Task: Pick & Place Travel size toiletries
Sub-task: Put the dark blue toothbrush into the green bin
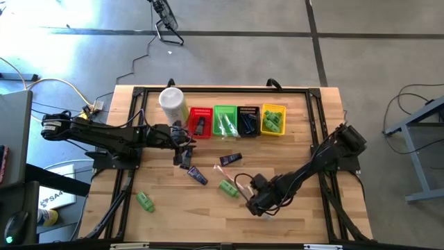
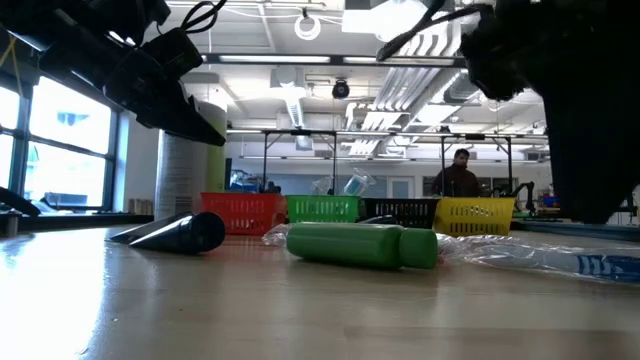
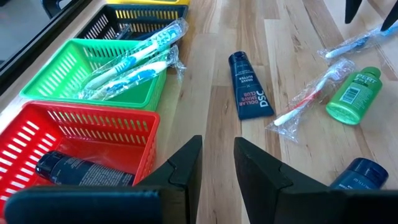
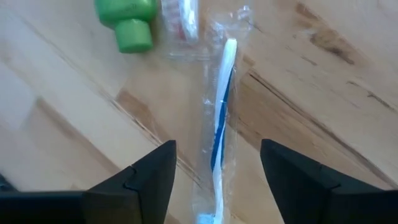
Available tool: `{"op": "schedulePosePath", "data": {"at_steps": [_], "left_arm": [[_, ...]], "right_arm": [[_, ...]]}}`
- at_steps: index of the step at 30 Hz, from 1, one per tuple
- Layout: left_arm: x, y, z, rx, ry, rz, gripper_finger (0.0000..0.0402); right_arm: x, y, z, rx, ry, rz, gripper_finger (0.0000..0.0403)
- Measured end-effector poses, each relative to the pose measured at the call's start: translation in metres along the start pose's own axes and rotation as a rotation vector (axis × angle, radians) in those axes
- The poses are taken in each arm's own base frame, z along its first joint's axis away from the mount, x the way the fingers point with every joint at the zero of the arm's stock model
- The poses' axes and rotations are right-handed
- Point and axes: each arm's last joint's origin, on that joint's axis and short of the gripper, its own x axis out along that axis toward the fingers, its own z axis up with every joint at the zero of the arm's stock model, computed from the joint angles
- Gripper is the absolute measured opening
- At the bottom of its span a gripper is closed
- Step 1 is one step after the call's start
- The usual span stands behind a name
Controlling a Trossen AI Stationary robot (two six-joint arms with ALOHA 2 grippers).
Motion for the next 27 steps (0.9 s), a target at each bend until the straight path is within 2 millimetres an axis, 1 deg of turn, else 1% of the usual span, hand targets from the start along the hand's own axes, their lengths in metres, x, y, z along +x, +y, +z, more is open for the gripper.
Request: {"op": "schedulePosePath", "data": {"at_steps": [5,7,14,20,23,27], "left_arm": [[0.0,0.0,0.0,0.0,0.004,0.0,0.0088],[0.0,0.0,0.0,0.0,0.005,0.0,0.0088],[0.0,0.0,-0.001,0.001,0.005,-0.001,0.0088],[0.0,0.0,0.0,0.001,0.005,-0.001,0.0088],[0.0,0.0,0.0,0.0,0.005,-0.002,0.0088],[0.0,0.0,0.0,0.0,0.004,-0.005,0.0088]], "right_arm": [[0.02,0.002,-0.005,-0.01,0.027,-0.03,0.0226],[0.024,0.001,-0.007,-0.012,0.063,-0.046,0.0226],[0.034,0.0,-0.009,-0.015,0.106,-0.071,0.0226],[0.035,0.0,-0.008,-0.012,0.111,-0.072,0.0224],[0.035,0.0,-0.009,-0.012,0.114,-0.075,0.0209],[0.036,-0.001,-0.007,-0.009,0.117,-0.084,0.0174]]}}
